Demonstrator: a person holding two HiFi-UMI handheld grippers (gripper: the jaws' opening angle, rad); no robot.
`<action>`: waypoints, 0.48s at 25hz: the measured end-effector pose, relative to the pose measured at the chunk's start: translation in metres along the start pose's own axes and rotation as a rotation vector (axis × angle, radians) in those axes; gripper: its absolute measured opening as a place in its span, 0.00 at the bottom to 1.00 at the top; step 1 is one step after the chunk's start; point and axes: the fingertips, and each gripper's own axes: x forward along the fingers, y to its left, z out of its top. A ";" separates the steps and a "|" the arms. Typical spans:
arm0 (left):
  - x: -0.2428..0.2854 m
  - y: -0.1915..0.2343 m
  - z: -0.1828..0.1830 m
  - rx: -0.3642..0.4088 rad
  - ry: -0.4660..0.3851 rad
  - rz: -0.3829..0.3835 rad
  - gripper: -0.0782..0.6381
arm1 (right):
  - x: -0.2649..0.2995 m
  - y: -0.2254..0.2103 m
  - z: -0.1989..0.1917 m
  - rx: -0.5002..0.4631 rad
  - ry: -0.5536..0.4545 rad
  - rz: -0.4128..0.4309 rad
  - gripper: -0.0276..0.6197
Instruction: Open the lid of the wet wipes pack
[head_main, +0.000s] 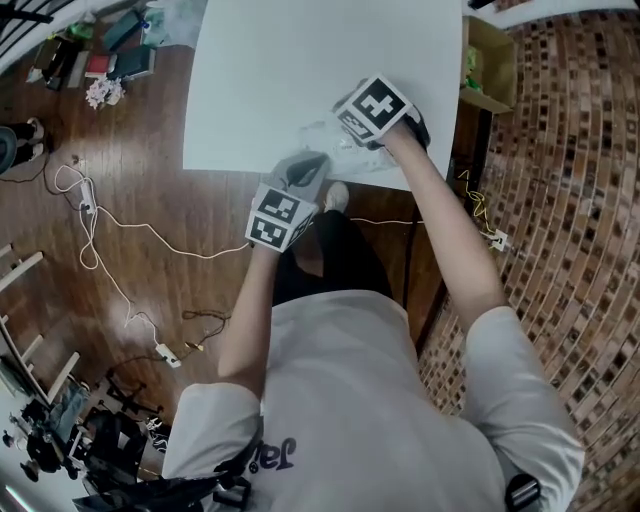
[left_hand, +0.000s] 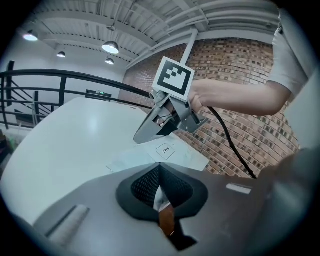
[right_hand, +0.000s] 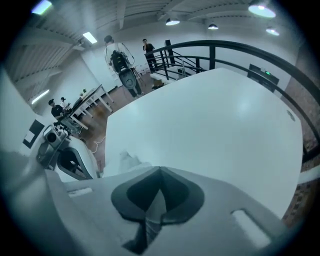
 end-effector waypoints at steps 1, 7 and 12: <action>0.000 0.000 0.000 0.001 0.002 0.005 0.13 | 0.001 0.001 -0.001 -0.013 0.016 0.002 0.03; -0.003 0.000 -0.002 -0.004 0.022 -0.012 0.13 | -0.022 -0.007 0.018 0.067 -0.105 -0.081 0.03; -0.029 -0.005 0.020 0.030 -0.018 -0.035 0.13 | -0.082 0.005 0.036 0.175 -0.286 -0.161 0.03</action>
